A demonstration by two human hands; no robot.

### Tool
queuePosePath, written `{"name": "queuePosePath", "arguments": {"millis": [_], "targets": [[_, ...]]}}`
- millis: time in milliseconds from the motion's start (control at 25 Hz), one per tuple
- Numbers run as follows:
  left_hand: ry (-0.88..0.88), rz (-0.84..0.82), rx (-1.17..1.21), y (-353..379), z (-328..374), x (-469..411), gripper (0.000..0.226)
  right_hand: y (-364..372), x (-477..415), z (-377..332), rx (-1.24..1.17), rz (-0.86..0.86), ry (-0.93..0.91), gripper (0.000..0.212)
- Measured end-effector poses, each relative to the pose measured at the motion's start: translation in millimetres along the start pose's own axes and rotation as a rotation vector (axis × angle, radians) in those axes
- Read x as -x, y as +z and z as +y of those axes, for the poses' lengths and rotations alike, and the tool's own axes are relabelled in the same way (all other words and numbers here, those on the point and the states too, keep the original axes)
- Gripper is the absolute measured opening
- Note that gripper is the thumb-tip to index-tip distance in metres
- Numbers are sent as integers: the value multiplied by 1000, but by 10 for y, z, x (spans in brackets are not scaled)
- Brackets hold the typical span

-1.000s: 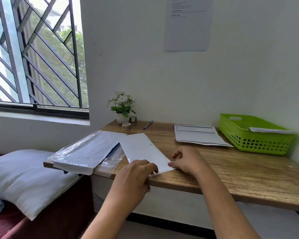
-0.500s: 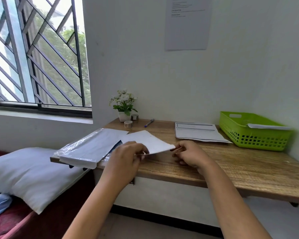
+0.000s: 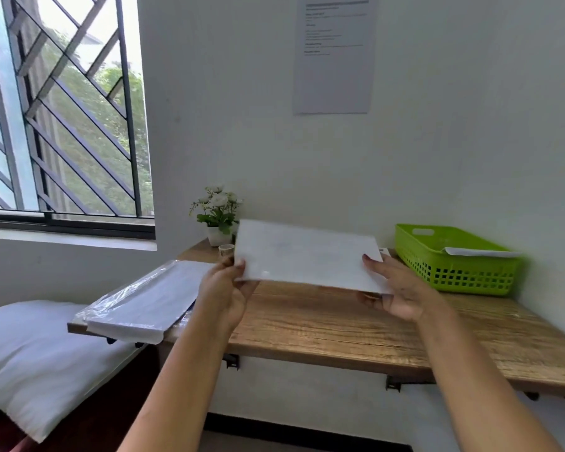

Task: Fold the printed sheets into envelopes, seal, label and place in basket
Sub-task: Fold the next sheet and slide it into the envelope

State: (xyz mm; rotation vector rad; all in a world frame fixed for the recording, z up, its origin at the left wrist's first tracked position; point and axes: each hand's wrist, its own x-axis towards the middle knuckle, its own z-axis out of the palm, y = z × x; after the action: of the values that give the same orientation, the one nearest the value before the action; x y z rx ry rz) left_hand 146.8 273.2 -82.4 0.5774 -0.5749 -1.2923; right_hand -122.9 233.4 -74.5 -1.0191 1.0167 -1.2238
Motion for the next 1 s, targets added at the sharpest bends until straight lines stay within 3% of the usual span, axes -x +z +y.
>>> {"name": "queuePosePath", "arguments": {"millis": [120, 240, 360, 560, 760, 880, 1000], "targets": [[-160, 163, -606, -119, -126, -139, 29, -133, -36, -2, 218, 90, -51, 39], [-105, 159, -1191, -71, -109, -243, 52, -244, -41, -7, 502, 113, 30, 31], [-55, 112, -1430, -18, -117, -366, 60, -297, -85, 25, 693, 122, 79, 26], [-57, 35, -1215, -118, -116, -475, 57, -413, -220, -10, 616, 148, 89, 30], [-28, 37, -1130, -172, -133, -553, 46, -453, -329, -79, 493, 203, -71, 52], [-3, -19, -990, -103, -112, -577, 32, -362, -321, -220, 880, 288, -395, 71], [162, -126, -925, 187, 26, -636, 36, -39, -278, -561, 1186, 107, -563, 72]]}}
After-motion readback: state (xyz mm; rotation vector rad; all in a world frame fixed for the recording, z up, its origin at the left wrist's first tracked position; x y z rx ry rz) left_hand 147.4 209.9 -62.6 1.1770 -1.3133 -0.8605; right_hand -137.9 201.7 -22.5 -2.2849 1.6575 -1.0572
